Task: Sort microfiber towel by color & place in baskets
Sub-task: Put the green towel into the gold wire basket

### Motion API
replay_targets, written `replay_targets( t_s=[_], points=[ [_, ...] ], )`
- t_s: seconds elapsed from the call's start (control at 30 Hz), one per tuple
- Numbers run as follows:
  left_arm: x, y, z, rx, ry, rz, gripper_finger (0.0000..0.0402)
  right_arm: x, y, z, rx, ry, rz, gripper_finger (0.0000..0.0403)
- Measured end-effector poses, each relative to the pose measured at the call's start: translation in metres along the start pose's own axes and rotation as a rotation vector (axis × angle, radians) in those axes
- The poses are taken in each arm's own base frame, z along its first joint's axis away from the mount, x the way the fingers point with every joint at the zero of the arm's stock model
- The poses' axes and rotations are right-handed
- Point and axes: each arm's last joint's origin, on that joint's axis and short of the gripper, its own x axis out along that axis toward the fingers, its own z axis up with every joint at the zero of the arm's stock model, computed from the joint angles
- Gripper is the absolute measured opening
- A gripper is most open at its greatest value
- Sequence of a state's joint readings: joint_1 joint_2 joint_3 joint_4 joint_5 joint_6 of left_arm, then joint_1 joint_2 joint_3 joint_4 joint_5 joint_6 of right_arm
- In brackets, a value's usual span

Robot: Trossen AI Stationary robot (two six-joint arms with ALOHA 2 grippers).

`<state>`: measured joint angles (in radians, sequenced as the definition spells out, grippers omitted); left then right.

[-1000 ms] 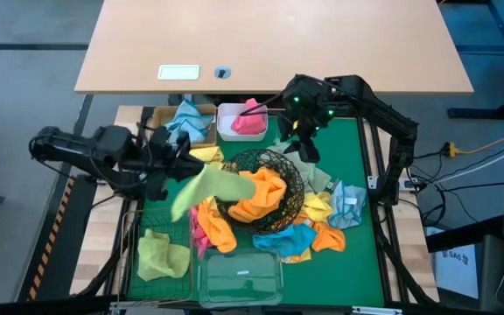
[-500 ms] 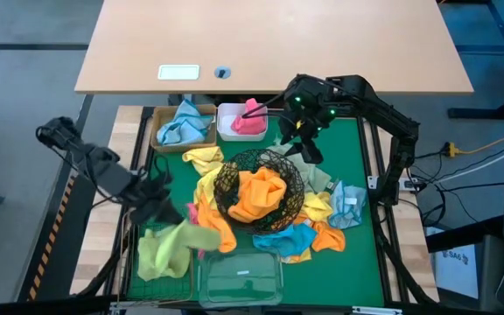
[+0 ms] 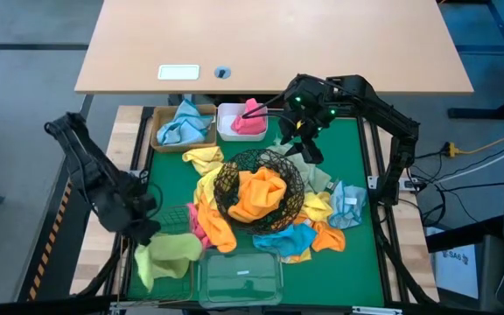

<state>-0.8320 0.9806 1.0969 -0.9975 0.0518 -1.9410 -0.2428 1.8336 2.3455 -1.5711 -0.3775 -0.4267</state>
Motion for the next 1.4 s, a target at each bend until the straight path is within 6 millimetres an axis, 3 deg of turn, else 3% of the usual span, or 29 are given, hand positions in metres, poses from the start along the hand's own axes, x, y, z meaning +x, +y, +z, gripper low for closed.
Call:
replay_targets(
  t_s=[0.27, 0.6, 0.87, 0.97, 1.1, 1.4],
  points=[
    [0.038, 0.015, 0.004, -0.075, -0.133, 0.426, 0.0, -0.005, 0.004, -0.005, 0.001, -0.006, 0.016, 0.0175],
    [0.085, 0.006, 0.004, 0.117, -0.155, 0.551, 0.0035, 0.016, 0.016, -0.045, 0.012, 0.074, 0.145, 0.0175],
    [0.093, 0.001, 0.003, 0.125, -0.142, 0.516, 0.0104, 0.041, 0.029, -0.097, 0.03, 0.028, 0.137, 0.0175],
    [0.096, -0.004, 0.002, 0.208, -0.107, 0.459, 0.0122, 0.048, 0.035, -0.117, 0.058, -0.004, 0.121, 0.0175],
    [0.101, -0.013, -0.002, 0.305, -0.064, 0.355, 0.0127, 0.056, 0.043, -0.14, 0.117, -0.026, 0.111, 0.0175],
    [0.103, -0.019, -0.004, 0.284, -0.053, 0.291, 0.0127, 0.075, 0.05, -0.178, 0.284, 0.03, 0.084, 0.0175]
  ],
)
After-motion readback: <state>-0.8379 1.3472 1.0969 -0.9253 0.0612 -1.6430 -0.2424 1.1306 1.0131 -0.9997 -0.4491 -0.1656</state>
